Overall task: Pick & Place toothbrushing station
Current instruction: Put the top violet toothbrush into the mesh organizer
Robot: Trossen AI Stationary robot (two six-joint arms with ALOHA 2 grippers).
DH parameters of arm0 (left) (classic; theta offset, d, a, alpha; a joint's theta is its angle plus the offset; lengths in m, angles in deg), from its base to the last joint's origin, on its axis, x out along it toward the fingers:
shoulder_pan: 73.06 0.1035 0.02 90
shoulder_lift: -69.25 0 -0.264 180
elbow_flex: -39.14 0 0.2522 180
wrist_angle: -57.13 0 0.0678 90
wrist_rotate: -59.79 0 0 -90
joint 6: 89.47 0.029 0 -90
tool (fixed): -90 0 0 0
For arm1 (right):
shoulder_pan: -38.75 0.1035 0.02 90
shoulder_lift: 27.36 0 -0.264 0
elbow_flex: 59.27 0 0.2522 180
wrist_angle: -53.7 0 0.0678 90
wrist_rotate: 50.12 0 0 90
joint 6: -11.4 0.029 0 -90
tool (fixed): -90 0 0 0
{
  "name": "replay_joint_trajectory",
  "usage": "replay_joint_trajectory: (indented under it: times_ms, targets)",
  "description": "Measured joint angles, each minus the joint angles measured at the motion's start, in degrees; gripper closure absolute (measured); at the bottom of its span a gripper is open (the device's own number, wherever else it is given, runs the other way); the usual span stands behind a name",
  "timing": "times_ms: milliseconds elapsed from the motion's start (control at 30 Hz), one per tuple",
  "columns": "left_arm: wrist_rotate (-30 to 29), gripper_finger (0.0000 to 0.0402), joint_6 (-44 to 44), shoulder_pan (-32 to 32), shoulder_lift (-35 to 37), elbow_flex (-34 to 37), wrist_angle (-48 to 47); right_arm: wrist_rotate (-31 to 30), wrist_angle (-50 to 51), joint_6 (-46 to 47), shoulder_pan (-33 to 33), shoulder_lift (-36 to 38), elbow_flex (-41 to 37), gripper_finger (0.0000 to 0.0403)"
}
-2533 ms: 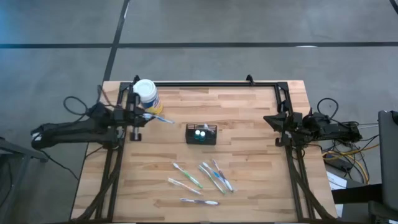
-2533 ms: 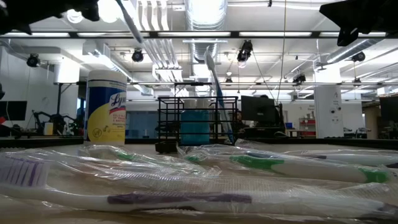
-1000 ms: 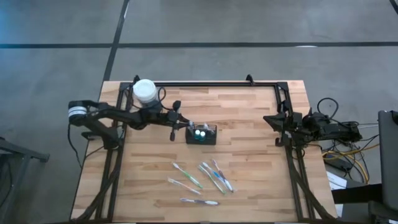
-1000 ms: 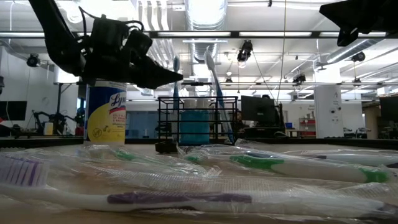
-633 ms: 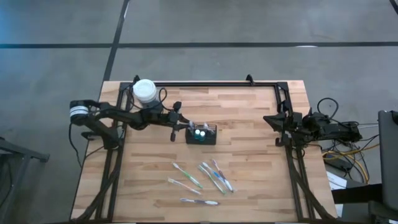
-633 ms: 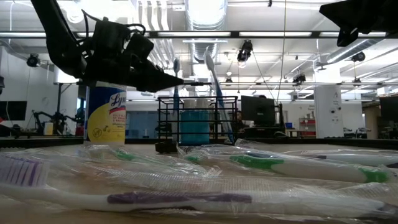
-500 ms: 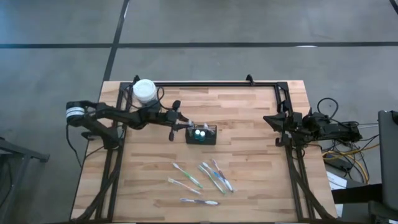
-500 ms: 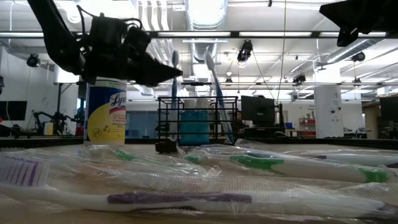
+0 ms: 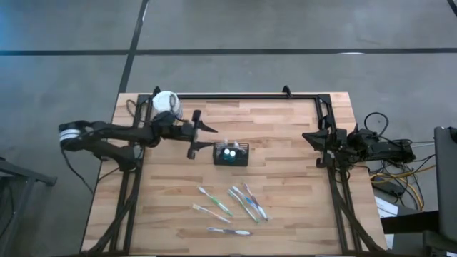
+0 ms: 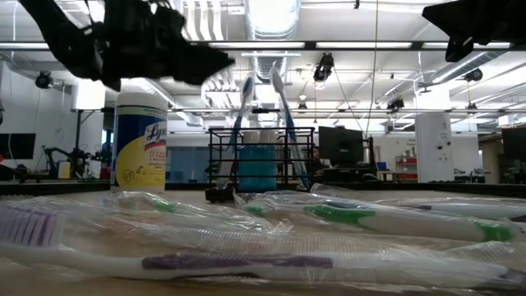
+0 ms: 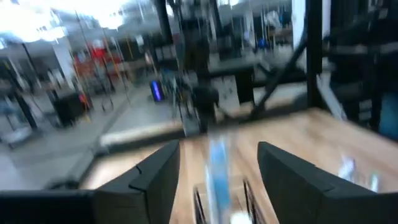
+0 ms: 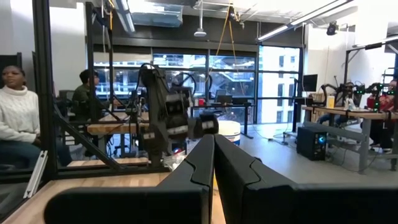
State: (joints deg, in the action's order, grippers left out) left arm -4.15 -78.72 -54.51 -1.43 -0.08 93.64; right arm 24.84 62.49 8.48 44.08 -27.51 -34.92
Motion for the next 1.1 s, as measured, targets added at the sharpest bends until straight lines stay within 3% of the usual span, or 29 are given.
replay_joint_trajectory:
  times_ms: [133,267,433,533,833,1100]
  targets:
    - [0.0,0.0181,-3.7,0.0,10.5,0.0,-1.3,0.0,0.1,0.3,0.0,0.0,0.0,0.0394]
    - [0.0,0.0211,-5.9,-0.2,26.0,-0.6,-14.5,0.0,0.1,0.4,0.0,0.0,0.0,0.0394]
    - [-6.2,0.0315,-2.6,-1.1,43.8,-3.6,-41.9,0.0,0.2,0.8,0.0,-0.5,0.0,0.0394]
    - [-11.1,0.0384,-2.9,-1.2,51.0,-3.7,-52.5,-0.1,0.2,0.6,0.0,-1.4,0.0,0.0394]
    - [-13.4,0.0398,-8.0,-1.9,61.0,6.0,-53.6,-1.0,0.1,1.4,0.0,-5.3,0.0,0.0394]
    - [-11.5,0.0400,-10.1,-1.9,62.5,18.5,-42.8,-1.5,0.1,2.1,0.0,-7.9,0.0,0.0394]
